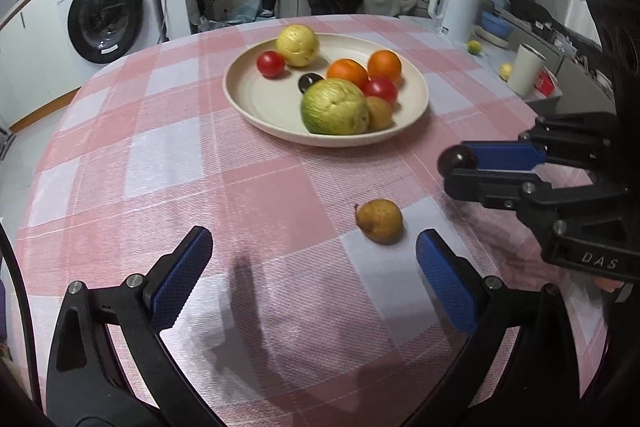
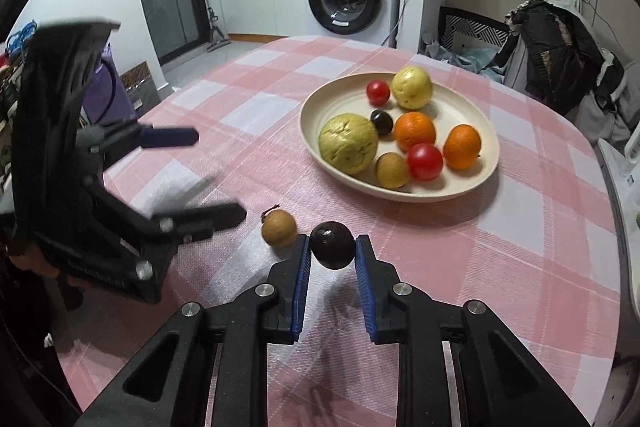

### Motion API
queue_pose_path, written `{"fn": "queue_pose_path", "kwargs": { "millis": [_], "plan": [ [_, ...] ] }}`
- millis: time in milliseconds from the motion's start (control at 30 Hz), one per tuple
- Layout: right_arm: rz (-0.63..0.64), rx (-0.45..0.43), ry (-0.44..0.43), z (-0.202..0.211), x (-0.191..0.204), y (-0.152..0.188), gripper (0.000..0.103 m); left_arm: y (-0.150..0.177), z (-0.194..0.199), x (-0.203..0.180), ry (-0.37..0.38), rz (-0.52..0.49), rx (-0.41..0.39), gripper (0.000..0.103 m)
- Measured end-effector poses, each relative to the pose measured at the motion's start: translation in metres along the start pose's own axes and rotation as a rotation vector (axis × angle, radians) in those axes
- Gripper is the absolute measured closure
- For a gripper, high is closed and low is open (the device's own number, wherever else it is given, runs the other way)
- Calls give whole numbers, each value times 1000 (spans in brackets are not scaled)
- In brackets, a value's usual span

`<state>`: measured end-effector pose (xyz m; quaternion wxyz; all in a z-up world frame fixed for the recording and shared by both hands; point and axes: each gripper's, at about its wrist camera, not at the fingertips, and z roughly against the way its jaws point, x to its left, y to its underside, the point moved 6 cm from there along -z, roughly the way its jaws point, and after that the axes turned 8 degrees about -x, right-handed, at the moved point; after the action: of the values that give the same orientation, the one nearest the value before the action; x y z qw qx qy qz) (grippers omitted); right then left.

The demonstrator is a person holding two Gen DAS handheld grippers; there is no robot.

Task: Organize fruits
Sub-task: 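Grasp the last dark plum with the right tool and lift it, then grasp and lift the small pear with the left tool while the right tool holds the plum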

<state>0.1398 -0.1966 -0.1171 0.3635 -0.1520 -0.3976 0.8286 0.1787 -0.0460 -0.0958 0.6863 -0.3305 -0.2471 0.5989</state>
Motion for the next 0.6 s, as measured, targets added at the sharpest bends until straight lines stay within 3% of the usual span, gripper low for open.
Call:
{"fn": "queue_pose_path", "kwargs": {
  "millis": [67,133,233,600],
  "plan": [
    [-7,-4,3,1,-2,-1,80,3,-4,-5,12,-7,20,6],
    [-10,-5,5,1,-3,-1,80,5,-8,-9,21,-20,36,20],
    [-13,-1,3,-1,-4,0,80,8,-13,-16,36,-32,53,34],
    [-19,-1,8,-2,-6,0,80,1,-19,-27,84,-9,41,62]
  ]
}}
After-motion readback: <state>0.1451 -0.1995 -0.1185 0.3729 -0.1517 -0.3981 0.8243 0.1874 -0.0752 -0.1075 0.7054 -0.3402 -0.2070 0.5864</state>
